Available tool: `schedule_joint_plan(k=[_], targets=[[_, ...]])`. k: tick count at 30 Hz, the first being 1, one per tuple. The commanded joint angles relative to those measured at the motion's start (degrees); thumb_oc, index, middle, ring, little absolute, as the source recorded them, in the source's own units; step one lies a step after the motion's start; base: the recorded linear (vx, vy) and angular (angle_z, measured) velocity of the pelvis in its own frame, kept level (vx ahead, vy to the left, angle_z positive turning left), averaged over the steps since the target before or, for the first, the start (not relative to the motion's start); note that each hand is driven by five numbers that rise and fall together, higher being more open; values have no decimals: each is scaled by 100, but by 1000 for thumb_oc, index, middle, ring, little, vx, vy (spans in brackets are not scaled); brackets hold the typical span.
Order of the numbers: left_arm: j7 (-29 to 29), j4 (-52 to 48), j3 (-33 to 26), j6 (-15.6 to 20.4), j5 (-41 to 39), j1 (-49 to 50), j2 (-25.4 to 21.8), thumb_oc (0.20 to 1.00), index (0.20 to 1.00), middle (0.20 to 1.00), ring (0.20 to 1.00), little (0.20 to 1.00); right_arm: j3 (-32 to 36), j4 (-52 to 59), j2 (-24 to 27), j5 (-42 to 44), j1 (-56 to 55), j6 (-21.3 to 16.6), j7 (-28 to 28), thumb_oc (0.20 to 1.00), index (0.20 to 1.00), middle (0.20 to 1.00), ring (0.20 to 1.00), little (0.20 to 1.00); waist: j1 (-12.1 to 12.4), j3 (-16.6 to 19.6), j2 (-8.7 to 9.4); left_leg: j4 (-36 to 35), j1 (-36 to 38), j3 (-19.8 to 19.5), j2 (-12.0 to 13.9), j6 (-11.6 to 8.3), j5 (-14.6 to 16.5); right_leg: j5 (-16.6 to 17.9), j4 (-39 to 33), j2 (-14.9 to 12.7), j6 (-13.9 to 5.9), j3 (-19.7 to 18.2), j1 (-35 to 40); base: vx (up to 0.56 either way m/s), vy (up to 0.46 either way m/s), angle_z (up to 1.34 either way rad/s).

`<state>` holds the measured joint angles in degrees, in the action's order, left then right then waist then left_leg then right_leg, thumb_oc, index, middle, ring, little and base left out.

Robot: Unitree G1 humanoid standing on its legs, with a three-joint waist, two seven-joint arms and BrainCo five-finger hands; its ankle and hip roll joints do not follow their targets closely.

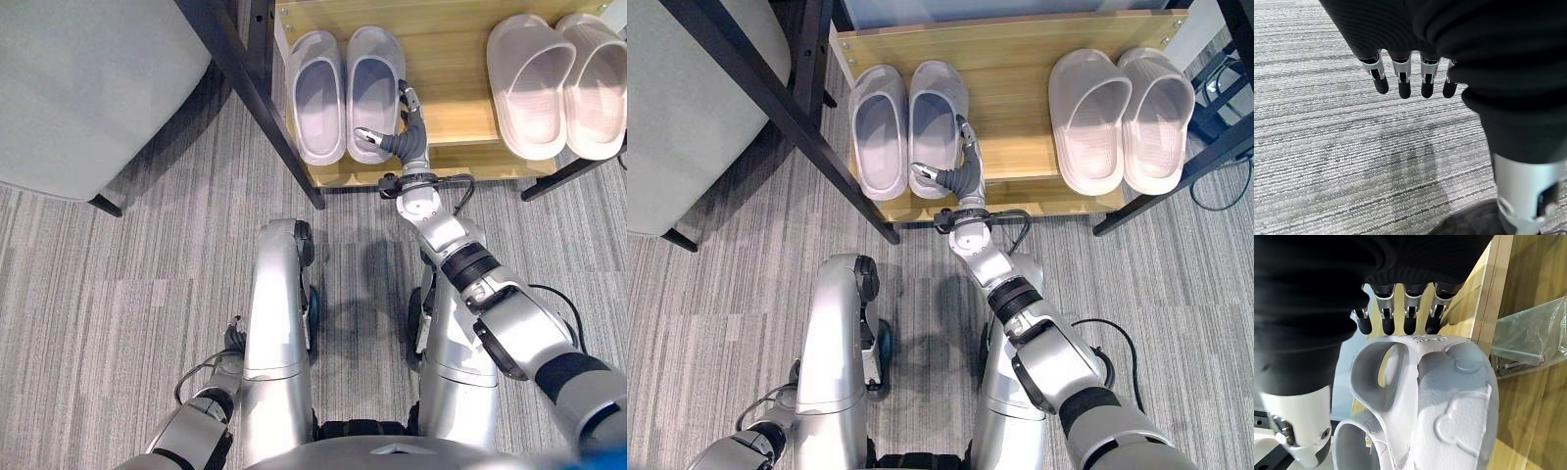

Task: Arrange the slippers neatly on the shoe rack.

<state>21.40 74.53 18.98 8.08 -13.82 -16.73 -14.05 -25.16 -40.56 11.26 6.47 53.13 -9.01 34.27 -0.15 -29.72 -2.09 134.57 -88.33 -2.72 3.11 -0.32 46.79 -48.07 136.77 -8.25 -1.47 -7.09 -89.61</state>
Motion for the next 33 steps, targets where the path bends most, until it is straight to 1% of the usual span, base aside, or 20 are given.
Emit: schedule_joint_plan(k=[1, 4, 8, 9, 10, 12, 14, 15, 18, 20, 22, 23, 25, 26, 27, 28, 30, 31, 32, 33], targets=[[293, 93, 159, 22, 319, 274, 17, 1000, 1000, 1000, 1000, 1000, 131, 625, 28, -534, -9, -80, 453, 1000, 1000, 1000, 1000, 1000, 359, 169, -39, 243, -162, -126, -200, 410, 4, 847, 291, 27, 436, -376, 269, 0, 0, 0], [318, 81, 153, 41, 355, 268, 11, 1000, 1000, 1000, 1000, 1000, 228, 714, 68, -607, -56, -98, 532, 1000, 1000, 1000, 1000, 1000, 346, 164, -44, 250, -162, -125, -206, 409, 2, 846, 299, 23, 434, -371, 276, 0, 0, 0], [339, 57, 100, 56, 391, 282, 24, 1000, 1000, 1000, 1000, 1000, 320, 1180, 208, -759, -311, -154, 536, 1000, 1000, 1000, 1000, 1000, 312, 158, -44, 268, -162, -132, -205, 406, -11, 856, 317, 34, 417, -378, 278, 0, 0, 0], [309, 61, 54, 62, 460, 287, 23, 1000, 1000, 1000, 1000, 1000, 286, 1538, 400, -1092, -365, -139, 493, 1000, 1000, 1000, 1000, 1000, 295, 149, -26, 245, -162, -117, -199, 398, -24, 852, 302, 30, 414, -382, 274, 0, 0, 0], [309, 61, 55, 62, 462, 288, 25, 1000, 1000, 1000, 1000, 1000, 287, 1548, 402, -1095, -371, -134, 492, 1000, 1000, 1000, 1000, 1000, 294, 150, -28, 244, -162, -116, -200, 398, -24, 852, 301, 29, 414, -382, 275, 0, 0, 0], [308, 60, 19, 92, 537, 305, 5, 1000, 1000, 1000, 1000, 1000, 294, 1845, 576, -1380, -395, -141, 466, 1000, 1000, 1000, 1000, 1000, 286, 144, -4, 250, -162, -125, -196, 388, -29, 862, 301, 31, 406, -387, 275, 0, 0, 0], [276, 43, -52, 129, 614, 353, -10, 1000, 1000, 1000, 1000, 1000, 404, 2401, 919, -1751, -510, -163, 448, 1000, 1000, 1000, 1000, 1000, 267, 181, 45, 249, -162, -159, -207, 380, -42, 867, 286, 21, 386, -380, 290, 0, 0, 0], [266, 24, -60, 134, 638, 373, -9, 1000, 1000, 1000, 1000, 1000, 453, 2602, 1005, -1867, -585, -160, 440, 1000, 1000, 1000, 1000, 1000, 260, 191, 54, 248, -162, -166, -208, 379, -47, 870, 280, 20, 383, -379, 293, 0, 0, 0], [131, 47, -237, 205, 797, 445, -43, 1000, 1000, 1000, 1000, 1000, 598, 3521, 1557, -2621, -897, -146, 355, 1000, 1000, 1000, 1000, 1000, 235, 201, 127, 192, -162, -199, -214, 355, -96, 867, 207, -14, 365, -365, 293, 0, 0, 0], [62, 110, -369, 218, 952, 509, -28, 1000, 1000, 1000, 1000, 1000, 716, 3963, 1909, -3094, -1312, -125, 302, 1000, 1000, 1000, 1000, 1000, 215, 276, 184, 148, -162, -236, -219, 347, -124, 891, 150, -29, 334, -341, 310, 24, -3, 0], [-42, 341, -531, 182, 1179, 528, 47, 1000, 1000, 1000, 1000, 1000, 1022, 4530, 2179, -3579, -2281, -120, 205, 1000, 1000, 1000, 1000, 1000, 173, 504, 277, -48, -162, -294, -194, 320, -198, 963, -98, -80, 282, -248, 351, 48, 1, 1], [-96, 375, -574, 170, 1232, 508, 52, 1000, 1000, 1000, 1000, 1000, 1131, 4630, 2252, -3685, -2535, -90, 156, 1000, 1000, 1000, 1000, 1000, 165, 601, 301, -173, -160, -307, -184, 312, -236, 976, -256, -105, 278, -213, 376, 0, 0, 0], [-150, 389, -678, 160, 1345, 503, 38, 1000, 1000, 1000, 1000, 1000, 1348, 4722, 2349, -3730, -3069, -69, 2, 1000, 1000, 1000, 1000, 1000, 126, 827, 328, -596, -152, -339, -170, 323, -329, 1022, -721, -159, 259, -133, 439, -16, 26, -2], [-236, 349, -764, 187, 1366, 514, 9, 1000, 1000, 1000, 1000, 1000, 1500, 4644, 2399, -3747, -3534, -15, -80, 1000, 1000, 1000, 1000, 1000, 111, 1036, 377, -1285, 97, -317, -88, 346, -469, 1147, -1443, -234, 271, -19, 685, -37, 52, -6], [-264, 331, -787, 191, 1375, 528, -10, 1000, 1000, 1000, 1000, 1000, 1583, 4598, 2415, -3732, -3754, -2, -94, 1000, 1000, 1000, 1000, 1000, 99, 1136, 402, -1606, 230, -291, -54, 345, -559, 1203, -1769, -257, 275, 21, 814, -21, 54, -5], [-329, 264, -871, 213, 1381, 566, -57, 1000, 1000, 1000, 1000, 1000, 1685, 4276, 2401, -3635, -4199, 64, -188, 1000, 1000, 1000, 1000, 1000, 60, 1318, 468, -2226, 561, -262, 26, 345, -718, 1296, -2382, -312, 255, 105, 1113, -27, 32, -11], [-362, 194, -945, 236, 1302, 634, -127, 1000, 1000, 1000, 1000, 1000, 1759, 3976, 2410, -3633, -4571, 122, -202, 1000, 1000, 1000, 1000, 1000, 26, 1428, 491, -2908, 997, -194, 129, 352, -968, 1395, -3094, -403, 267, 287, 1517, -30, 33, -11], [-358, 165, -981, 241, 1305, 684, -175, 1000, 1000, 1000, 1000, 1000, 1797, 3823, 2410, -3650, -4798, 137, -216, 1000, 1000, 1000, 1000, 1000, 7, 1468, 507, -3269, 1261, -174, 168, 350, -1084, 1439, -3436, -463, 259, 406, 1749, -10, 58, -13], [-375, 82, -1015, 257, 1327, 803, -210, 1000, 1000, 1000, 1000, 1000, 1739, 3187, 2414, -3800, -5080, 278, -189, 1000, 1000, 1000, 1000, 1000, -13, 1566, 533, -4231, 2047, -110, 251, 337, -1344, 1537, -4403, -565, 214, 629, 2419, -14, 44, -13], [-399, 43, -1001, 266, 1340, 867, -223, 1000, 1000, 1000, 1000, 1000, 1693, 2903, 2336, -3718, -5217, 288, -258, 1000, 1000, 1000, 1000, 1000, -11, 1578, 541, -4646, 2400, -104, 251, 320, -1456, 1587, -4790, -575, 189, 698, 2751, 5, 27, 3]])
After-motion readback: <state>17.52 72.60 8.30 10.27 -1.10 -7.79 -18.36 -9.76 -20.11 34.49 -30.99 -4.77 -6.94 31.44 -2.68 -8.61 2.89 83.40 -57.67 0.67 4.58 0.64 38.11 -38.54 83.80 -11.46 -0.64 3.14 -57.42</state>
